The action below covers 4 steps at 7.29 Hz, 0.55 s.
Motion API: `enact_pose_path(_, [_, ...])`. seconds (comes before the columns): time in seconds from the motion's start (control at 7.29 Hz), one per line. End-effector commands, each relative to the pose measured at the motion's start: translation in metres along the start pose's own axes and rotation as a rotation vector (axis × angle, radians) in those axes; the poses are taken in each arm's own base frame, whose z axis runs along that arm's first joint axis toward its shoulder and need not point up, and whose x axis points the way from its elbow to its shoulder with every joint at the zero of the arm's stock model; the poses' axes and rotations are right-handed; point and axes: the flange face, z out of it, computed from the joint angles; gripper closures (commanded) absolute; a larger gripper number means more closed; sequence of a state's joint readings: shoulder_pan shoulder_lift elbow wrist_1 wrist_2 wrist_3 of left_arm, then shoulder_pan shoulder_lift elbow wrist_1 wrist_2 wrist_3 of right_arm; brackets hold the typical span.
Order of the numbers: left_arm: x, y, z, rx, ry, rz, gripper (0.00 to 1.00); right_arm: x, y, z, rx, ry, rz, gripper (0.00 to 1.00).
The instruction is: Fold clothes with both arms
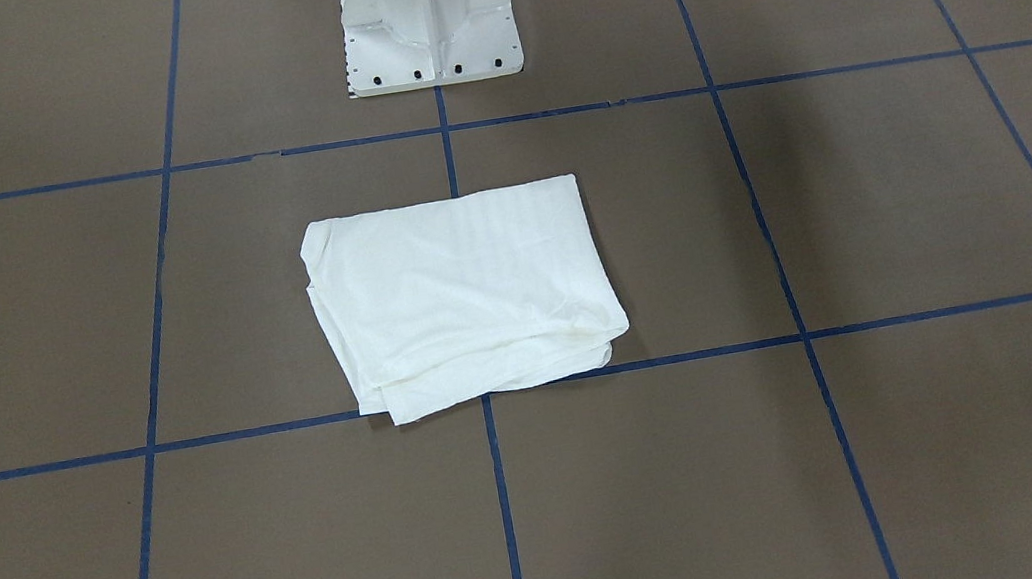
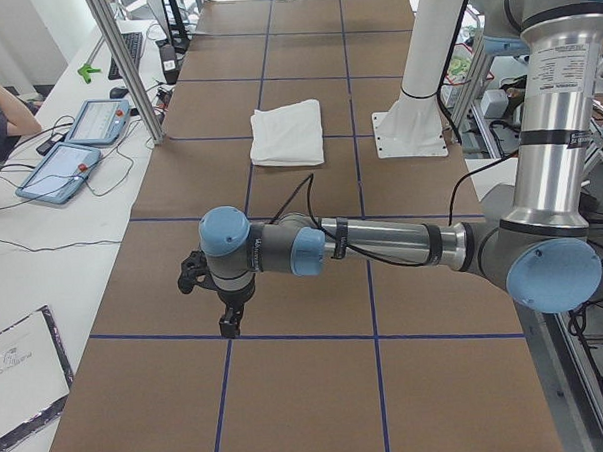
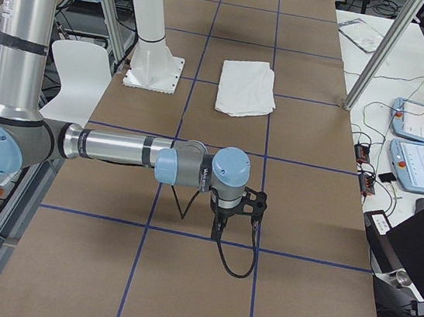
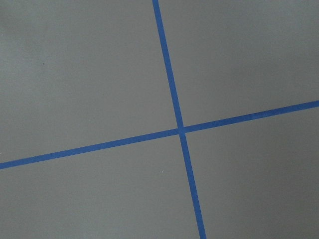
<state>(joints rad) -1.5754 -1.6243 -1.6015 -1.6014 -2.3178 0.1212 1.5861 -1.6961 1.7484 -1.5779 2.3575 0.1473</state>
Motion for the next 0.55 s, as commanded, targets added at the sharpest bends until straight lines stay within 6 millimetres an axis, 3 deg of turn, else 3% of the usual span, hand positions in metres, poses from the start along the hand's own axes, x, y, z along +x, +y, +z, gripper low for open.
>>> enact_pose_path(0.0, [-0.0023, 0.0034, 0.0029, -0.004, 0.001, -0.001, 0.00, 0.0000, 0.0002, 0.0000, 0.001, 0.000, -0.001, 0.00])
enact_pose_path(0.41, [-0.0042, 0.0061, 0.0044, -0.006, 0.002, 0.006, 0.00, -0.0005, -0.0004, -0.0004, 0.001, 0.000, -0.001, 0.00])
